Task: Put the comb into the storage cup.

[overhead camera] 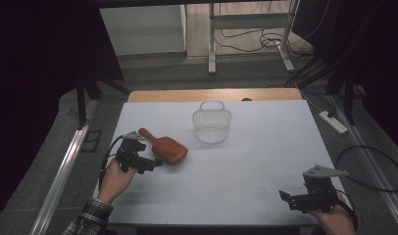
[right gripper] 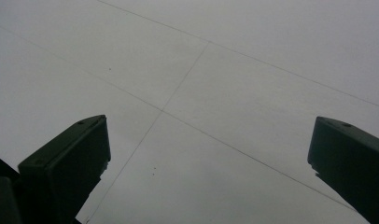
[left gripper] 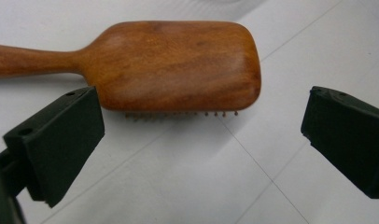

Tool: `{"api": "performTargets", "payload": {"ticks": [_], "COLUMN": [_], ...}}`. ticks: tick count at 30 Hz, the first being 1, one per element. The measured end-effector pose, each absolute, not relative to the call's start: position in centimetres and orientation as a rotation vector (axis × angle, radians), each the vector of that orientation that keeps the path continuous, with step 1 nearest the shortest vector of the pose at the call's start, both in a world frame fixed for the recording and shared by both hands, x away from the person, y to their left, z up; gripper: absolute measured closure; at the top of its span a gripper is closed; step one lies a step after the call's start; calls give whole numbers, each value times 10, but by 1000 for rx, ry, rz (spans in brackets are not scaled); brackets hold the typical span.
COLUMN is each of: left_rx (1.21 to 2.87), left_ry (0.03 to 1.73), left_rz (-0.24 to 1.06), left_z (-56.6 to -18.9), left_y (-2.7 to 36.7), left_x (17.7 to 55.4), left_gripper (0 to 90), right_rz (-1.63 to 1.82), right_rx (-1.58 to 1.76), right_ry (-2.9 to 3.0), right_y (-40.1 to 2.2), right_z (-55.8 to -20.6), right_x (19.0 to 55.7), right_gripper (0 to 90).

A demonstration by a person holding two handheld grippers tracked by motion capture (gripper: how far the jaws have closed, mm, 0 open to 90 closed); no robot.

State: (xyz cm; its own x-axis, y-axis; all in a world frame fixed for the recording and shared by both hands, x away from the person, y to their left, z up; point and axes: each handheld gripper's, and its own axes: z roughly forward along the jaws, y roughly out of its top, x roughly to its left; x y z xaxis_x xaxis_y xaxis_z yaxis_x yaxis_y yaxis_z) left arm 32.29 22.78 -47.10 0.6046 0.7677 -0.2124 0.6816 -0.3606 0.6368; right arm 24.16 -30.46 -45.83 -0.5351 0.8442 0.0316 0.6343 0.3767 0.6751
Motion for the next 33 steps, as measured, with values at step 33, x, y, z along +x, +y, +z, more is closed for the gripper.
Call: {"api": "performTargets", "payload": {"ticks": [33], "left_rx": [2181], "left_ry": [1084], "left_rz": [105], "left_z": [-471], "left_y": [201], "left_x": [378], "left_gripper": [1], "right_rz": [914], "right_rx": [1295], "right_ry": [2338], "right_y": [-304], "right_z": [-459], "right_x": [242], "right_gripper": [0]}}
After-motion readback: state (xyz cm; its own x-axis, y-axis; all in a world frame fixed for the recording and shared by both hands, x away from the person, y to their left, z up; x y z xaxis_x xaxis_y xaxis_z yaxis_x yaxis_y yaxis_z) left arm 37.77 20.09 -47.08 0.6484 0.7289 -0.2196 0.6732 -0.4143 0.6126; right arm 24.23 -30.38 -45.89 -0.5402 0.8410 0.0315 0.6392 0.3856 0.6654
